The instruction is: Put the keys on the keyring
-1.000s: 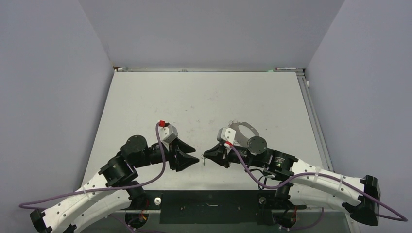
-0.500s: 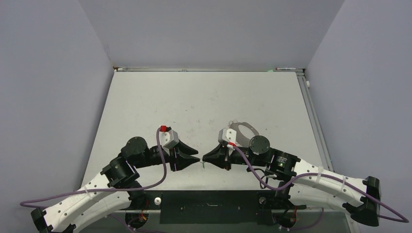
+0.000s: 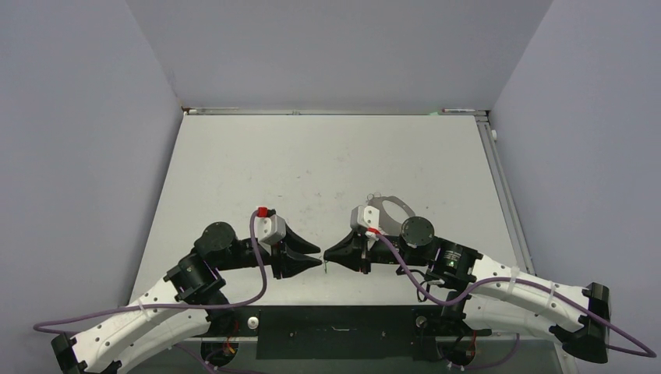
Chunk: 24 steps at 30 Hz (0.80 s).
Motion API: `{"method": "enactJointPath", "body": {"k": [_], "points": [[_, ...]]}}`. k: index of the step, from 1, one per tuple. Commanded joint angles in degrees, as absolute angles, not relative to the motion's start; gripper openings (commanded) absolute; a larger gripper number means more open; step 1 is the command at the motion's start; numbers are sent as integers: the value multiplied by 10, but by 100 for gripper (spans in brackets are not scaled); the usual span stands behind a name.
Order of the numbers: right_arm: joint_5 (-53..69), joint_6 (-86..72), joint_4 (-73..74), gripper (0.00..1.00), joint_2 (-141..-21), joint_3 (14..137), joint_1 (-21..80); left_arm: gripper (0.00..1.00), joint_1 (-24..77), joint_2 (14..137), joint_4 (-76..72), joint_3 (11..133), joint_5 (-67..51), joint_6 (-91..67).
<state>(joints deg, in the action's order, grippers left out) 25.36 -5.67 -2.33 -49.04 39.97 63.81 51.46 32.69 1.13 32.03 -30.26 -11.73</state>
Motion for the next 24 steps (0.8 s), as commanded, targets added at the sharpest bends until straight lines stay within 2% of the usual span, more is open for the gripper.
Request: {"method": "enactJointPath", "body": {"k": [1,4,12,14,15,21,24], "points": [[273,-63,-64,5,-495,426,642,29,518,325,-31,318,-322,-116],[276,-65,-69,5,-496,426,641,27,518,326,-33,317,-324,-116],[281,-68,-75,5,-497,426,641,13,518,332,-29,317,-332,-115],[282,-68,-76,5,-498,426,642,7,518,332,-29,317,-335,-115],[282,-68,-76,5,-498,426,641,1,518,332,-30,317,-337,-114],[274,-73,-76,6,-499,427,641,0,517,314,-24,319,-329,-107],[219,-81,-59,30,-500,433,642,0,512,294,-10,319,-296,-90]]}}
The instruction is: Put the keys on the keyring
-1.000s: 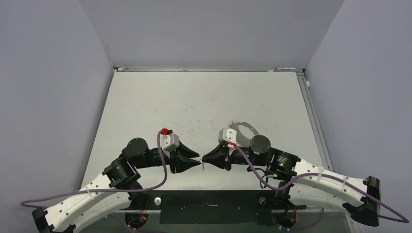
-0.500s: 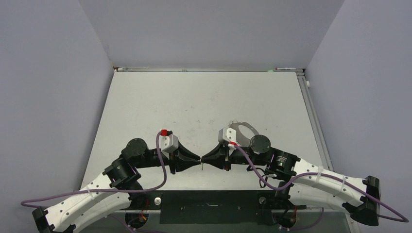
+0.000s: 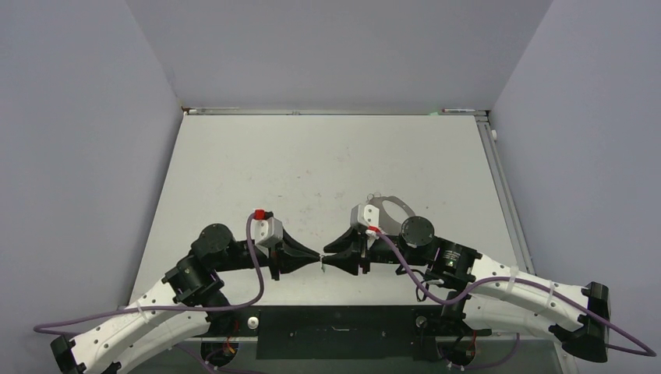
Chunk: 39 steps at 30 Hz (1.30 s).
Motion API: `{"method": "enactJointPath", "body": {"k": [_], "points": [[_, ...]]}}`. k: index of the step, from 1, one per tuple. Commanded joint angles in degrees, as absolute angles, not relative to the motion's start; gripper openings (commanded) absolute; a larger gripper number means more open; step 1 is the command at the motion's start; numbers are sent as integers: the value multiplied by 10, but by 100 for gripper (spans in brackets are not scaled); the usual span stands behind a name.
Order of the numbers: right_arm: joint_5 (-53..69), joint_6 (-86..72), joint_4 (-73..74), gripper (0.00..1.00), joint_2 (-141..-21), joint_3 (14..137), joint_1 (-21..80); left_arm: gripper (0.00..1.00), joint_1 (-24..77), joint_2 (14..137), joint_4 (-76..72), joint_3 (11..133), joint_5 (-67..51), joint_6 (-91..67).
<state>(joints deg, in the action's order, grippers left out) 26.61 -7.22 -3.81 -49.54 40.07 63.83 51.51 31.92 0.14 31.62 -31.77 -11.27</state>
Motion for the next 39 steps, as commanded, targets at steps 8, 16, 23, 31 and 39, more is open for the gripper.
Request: {"method": "enactJointPath", "body": {"k": [8,16,23,31,39], "points": [[-236,-179,52,49,-512,464,639,0,484,271,46,320,-209,-64],[-276,-360,183,60,-611,481,471,0,478,272,79,324,-158,-55],[-195,-399,166,52,-715,489,369,0,478,265,96,323,-146,-55],[-197,-454,170,44,-838,537,356,0,480,268,116,326,-134,-50],[-165,-484,149,49,-928,567,355,0,479,270,126,328,-130,-48]]}}
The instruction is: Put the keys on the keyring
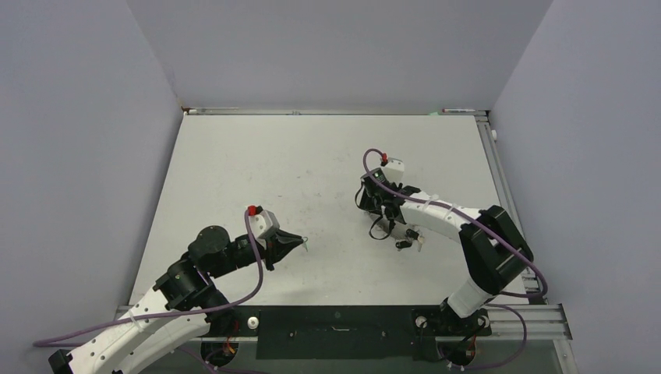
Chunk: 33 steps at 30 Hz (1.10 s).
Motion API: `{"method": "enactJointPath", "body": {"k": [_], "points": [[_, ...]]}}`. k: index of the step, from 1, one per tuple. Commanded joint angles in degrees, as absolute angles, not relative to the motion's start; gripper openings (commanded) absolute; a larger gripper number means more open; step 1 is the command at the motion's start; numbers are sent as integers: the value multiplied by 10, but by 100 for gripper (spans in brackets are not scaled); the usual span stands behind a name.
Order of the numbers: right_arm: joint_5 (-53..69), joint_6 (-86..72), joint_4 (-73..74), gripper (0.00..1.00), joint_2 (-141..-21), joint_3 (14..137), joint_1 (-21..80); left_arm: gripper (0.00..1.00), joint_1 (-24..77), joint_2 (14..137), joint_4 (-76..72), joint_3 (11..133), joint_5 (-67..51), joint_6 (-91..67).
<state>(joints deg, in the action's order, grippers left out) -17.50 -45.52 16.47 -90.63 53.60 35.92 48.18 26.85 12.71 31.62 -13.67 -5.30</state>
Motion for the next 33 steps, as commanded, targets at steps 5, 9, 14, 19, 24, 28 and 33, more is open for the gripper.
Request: {"method": "enactJointPath", "body": {"k": [5,9,14,19,24,28,33], "points": [[-160,-500,139,49,-950,568,356,0,479,269,126,328,-133,-48],[-171,-503,132,48,-965,571,355,0,480,269,127,328,-136,-49],[-176,-504,127,43,-986,581,355,0,480,266,128,328,-137,-51],[-194,-505,131,38,-993,586,355,0,480,265,129,328,-137,-51],[-207,-506,138,32,-994,587,355,0,480,265,130,328,-138,-52],[-207,-508,137,30,-994,584,356,0,481,266,130,328,-138,-52],[-201,-511,135,30,-995,584,356,0,480,267,131,328,-138,-53]]}}
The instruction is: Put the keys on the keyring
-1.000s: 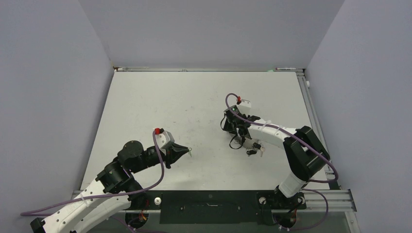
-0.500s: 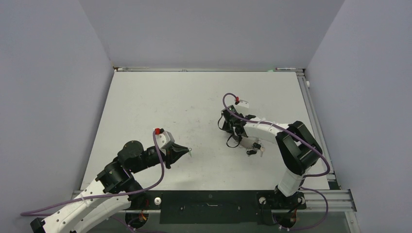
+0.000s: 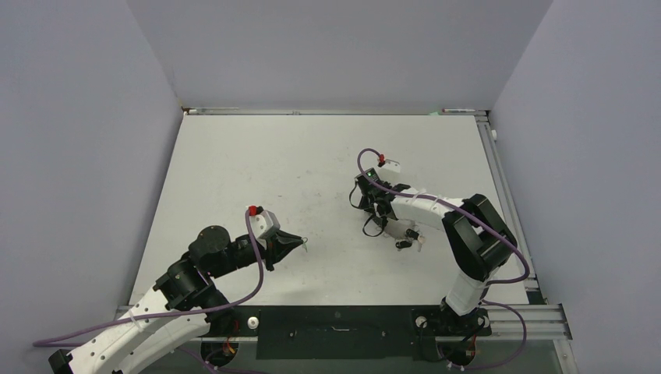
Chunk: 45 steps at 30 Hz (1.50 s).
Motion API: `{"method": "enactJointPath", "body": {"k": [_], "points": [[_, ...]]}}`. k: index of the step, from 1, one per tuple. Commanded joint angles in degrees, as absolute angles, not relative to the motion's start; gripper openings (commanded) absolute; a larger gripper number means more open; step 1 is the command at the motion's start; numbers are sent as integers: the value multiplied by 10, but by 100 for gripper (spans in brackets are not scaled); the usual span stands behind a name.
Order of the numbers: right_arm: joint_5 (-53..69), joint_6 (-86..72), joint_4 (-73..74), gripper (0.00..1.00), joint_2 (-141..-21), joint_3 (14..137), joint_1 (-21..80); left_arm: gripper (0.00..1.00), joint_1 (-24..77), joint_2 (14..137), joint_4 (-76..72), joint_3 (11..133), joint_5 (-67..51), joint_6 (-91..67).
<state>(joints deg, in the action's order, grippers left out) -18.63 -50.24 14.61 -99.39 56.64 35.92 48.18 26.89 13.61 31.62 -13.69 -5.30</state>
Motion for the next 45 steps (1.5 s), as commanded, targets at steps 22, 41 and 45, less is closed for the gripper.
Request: {"method": "enactJointPath", "body": {"k": [22,41,45], "points": [[-197,-503,138,5,-1009,594,365,0,480,269,132,327,-138,-53],[-201,-518,160,5,-981,593,492,0,480,273,134,325,-135,-50],[-178,-531,149,5,-979,582,508,0,481,273,134,325,-133,-50]]}}
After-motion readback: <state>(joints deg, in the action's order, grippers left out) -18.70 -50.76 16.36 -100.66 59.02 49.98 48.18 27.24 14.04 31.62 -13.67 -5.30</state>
